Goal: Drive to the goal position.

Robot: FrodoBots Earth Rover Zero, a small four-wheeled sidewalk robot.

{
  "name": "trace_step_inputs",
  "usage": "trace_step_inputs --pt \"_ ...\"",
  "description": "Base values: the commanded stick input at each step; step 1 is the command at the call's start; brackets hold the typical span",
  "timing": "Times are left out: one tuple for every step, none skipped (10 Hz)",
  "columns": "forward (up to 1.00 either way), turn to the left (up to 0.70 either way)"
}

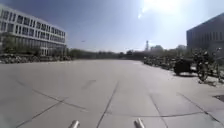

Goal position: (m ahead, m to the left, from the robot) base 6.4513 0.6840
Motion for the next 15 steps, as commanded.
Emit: trace_step_inputs --pt "0.7 -0.33" --pt "0.7 -0.16" --pt "0.7 0.0" --pt "0.7 0.0" --pt "0.7 0.0" --pt "0.7 0.0" --pt "0.7 -0.27" --pt "0.7 -0.35" --pt "0.7 -0.35" --pt "0.7 -0.35" --pt "0.7 -0.32" --pt "0.7 -0.05" --pt "0.7 0.0" --pt "0.7 0.0" --pt "0.7 -0.16"
